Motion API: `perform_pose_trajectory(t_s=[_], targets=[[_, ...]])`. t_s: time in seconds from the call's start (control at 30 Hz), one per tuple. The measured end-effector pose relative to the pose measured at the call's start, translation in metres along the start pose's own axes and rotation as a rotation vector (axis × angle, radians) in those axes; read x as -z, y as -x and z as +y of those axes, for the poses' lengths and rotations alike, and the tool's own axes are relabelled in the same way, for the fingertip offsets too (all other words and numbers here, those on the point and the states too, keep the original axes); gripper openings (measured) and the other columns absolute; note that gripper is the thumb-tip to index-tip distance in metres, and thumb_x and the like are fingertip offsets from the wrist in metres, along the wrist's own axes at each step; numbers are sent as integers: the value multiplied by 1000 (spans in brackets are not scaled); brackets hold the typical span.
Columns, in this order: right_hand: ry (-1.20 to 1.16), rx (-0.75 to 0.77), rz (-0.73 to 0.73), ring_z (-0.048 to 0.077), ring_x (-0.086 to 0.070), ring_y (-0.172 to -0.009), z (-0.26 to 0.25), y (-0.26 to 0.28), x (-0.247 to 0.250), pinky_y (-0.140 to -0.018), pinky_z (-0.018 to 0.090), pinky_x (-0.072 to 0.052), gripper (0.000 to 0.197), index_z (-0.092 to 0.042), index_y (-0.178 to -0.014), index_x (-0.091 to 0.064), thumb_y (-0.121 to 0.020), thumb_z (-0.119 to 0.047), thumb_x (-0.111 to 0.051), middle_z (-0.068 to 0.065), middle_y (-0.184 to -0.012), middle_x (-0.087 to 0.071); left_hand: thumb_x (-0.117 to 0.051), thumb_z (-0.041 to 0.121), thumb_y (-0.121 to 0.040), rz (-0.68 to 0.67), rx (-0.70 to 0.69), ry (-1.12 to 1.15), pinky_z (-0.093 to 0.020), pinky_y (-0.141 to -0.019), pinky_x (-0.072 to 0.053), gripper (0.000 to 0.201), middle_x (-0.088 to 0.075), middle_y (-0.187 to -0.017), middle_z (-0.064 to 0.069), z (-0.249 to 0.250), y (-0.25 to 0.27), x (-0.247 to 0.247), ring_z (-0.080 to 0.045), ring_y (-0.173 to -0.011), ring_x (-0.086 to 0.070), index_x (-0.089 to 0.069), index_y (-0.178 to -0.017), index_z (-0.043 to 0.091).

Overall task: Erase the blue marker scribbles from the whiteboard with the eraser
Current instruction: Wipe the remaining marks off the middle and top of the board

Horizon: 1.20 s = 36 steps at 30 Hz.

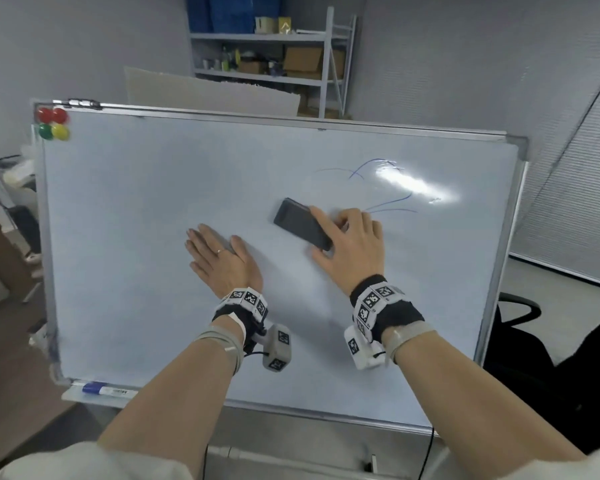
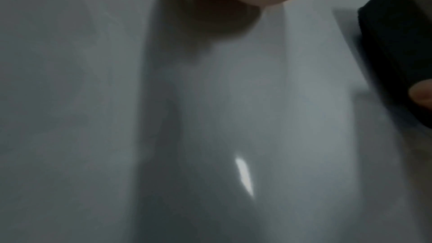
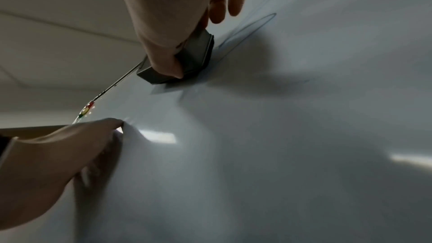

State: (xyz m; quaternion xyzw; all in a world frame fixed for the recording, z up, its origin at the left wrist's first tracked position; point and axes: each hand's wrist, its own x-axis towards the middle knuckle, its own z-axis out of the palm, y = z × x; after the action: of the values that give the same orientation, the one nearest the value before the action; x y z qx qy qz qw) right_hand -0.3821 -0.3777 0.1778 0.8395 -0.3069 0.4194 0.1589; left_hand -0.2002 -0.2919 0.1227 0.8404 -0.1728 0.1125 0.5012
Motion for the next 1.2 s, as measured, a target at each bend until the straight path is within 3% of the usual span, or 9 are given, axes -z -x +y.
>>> perform_pose_trajectory(t_s=[0.17, 0.33, 0.4, 0.6, 0.8, 0.9, 1.03, 1.1, 1.2], targets=[[-79, -386, 157, 26, -49, -95, 23, -1, 5, -85, 37, -38, 69, -34, -149, -42, -86, -42, -69, 10, -113, -48, -32, 41, -103, 2, -17, 11, -47, -122, -13, 65, -8, -166, -8, -1, 3, 3, -25, -153, -7, -14, -158, 12], [-77, -14, -71, 24, -52, -97, -26, 27, -19, -83, 38, -44, 67, -35, -148, -43, -86, -46, -66, 6, -112, -51, -39, 37, -101, -8, -20, 22, -47, -123, -12, 67, -12, -165, -10, -4, -4, 4, -26, -153, -10, -18, -156, 7], [-42, 0, -100, 22, -52, -97, -35, 32, -24, -83, 37, -41, 66, -37, -147, -44, -85, -47, -64, 4, -109, -50, -40, 37, -101, -10, -47, 26, -47, -123, -11, 67, -12, -165, -10, -7, -7, 4, -26, -153, -9, -17, -156, 6], [-57, -547, 247, 26, -51, -95, 1, 22, -6, -84, 40, -46, 63, -33, -138, -55, -79, -45, -73, 8, -107, -50, -42, 36, -99, -22, -93, 61, -47, -123, -9, 70, -12, -165, -11, -6, -7, 3, -27, -153, -9, -18, -155, 3], [16, -36, -10, 26, -54, -89, -34, 42, -18, -81, 37, -42, 63, -30, -133, -60, -74, -45, -76, 5, -104, -53, -46, 33, -97, 9, -186, 81, -50, -121, -17, 67, -22, -161, -16, 9, 2, -4, -31, -150, -19, -27, -151, 0], [-28, -326, 83, 20, -54, -90, -3, 37, -3, -87, 34, -37, 61, -32, -131, -60, -73, -48, -74, 2, -108, -52, -44, 34, -98, 5, -173, 88, -50, -121, -17, 66, -21, -162, -15, 19, 10, -7, -30, -151, -18, -26, -152, 1], [37, -639, 306, 29, -52, -101, 50, 35, 16, -87, 41, -44, 56, -28, -128, -63, -77, -50, -68, 8, -110, -54, -42, 34, -99, -3, -194, 69, -49, -121, -17, 66, -20, -162, -13, 34, 19, -13, -28, -151, -17, -24, -153, 1], [10, -572, 304, 30, -48, -109, 49, 38, 14, -92, 40, -41, 56, -24, -130, -62, -79, -45, -69, 10, -118, -54, -41, 35, -99, 7, -202, 67, -49, -120, -18, 66, -21, -162, -13, 42, 23, -16, -28, -151, -18, -25, -153, 1], [-97, -151, 85, 29, -51, -104, 34, 43, 2, -90, 41, -45, 59, -21, -135, -58, -82, -43, -67, 10, -116, -57, -44, 34, -97, 29, -201, 77, -50, -120, -19, 66, -22, -161, -14, 54, 34, -24, -30, -150, -19, -27, -151, 0]])
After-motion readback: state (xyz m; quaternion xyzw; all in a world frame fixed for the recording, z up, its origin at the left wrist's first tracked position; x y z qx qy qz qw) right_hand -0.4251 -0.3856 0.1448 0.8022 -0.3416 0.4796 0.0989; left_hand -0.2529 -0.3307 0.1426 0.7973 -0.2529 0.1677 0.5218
